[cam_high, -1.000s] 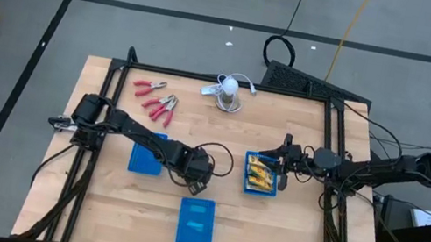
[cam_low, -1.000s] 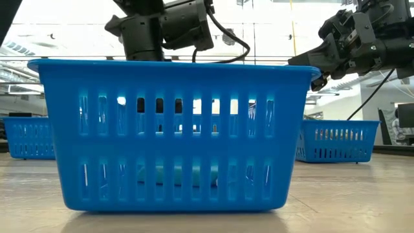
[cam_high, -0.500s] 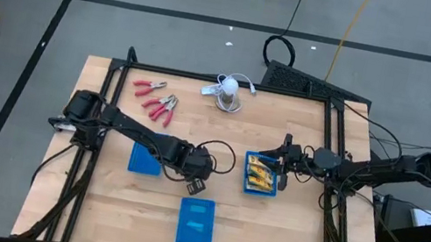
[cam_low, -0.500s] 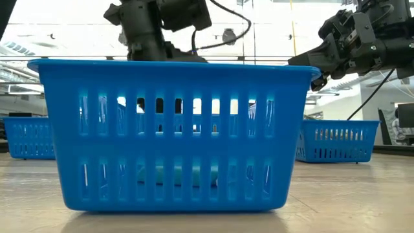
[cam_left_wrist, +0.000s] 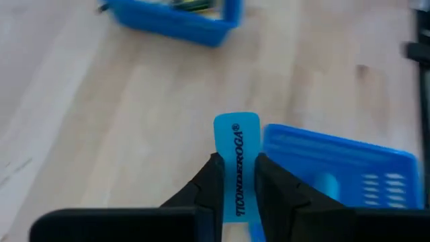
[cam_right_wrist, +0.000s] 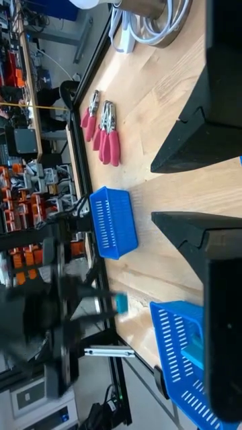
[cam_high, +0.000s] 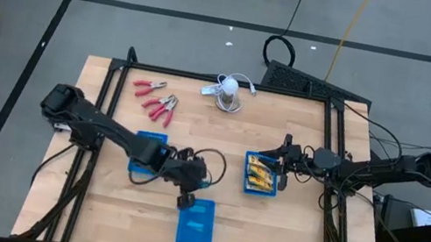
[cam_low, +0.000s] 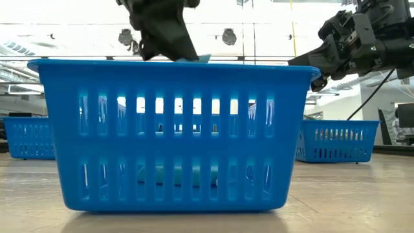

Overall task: Pick & Place School Supplies
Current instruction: Put the blue eraser into the bottom blue bin

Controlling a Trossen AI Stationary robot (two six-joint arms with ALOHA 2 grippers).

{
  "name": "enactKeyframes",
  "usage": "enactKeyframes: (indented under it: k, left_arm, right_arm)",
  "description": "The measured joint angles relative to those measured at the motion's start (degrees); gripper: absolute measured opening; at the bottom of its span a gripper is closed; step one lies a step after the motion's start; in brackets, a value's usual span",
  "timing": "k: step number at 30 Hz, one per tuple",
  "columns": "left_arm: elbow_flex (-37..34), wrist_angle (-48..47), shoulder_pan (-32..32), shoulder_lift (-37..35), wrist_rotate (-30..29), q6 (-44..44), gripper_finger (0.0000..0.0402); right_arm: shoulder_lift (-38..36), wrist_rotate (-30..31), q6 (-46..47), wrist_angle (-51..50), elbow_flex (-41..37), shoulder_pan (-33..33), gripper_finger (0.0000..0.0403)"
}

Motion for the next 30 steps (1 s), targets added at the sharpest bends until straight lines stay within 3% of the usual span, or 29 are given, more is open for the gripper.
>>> enactKeyframes:
  k: [6, 13, 23, 30]
  left_arm:
    - [0.0, 3.8, -4.8, 0.7, 2.9, 7.1, 0.0065]
    - [0.1, 7.1, -7.9, 2.2, 7.1, 7.1, 0.0066]
    - [0.0, 15.0, -8.1, 12.1, 23.2, 7.0, 0.0067]
    - [0.0, 15.4, -6.3, 16.3, 24.8, 4.6, 0.0067]
  right_arm:
    - [0.0, 0.0, 0.0, 0.0, 0.0, 0.0, 0.0093]
    - [0.0, 0.0, 0.0, 0.3, 0.0, 0.0, 0.0093]
    - [0.0, 0.0, 0.2, 0.5, 0.0, 0.0, 0.0093]
    - [0.0, 0.0, 0.2, 0.6, 0.0, 0.0, 0.0093]
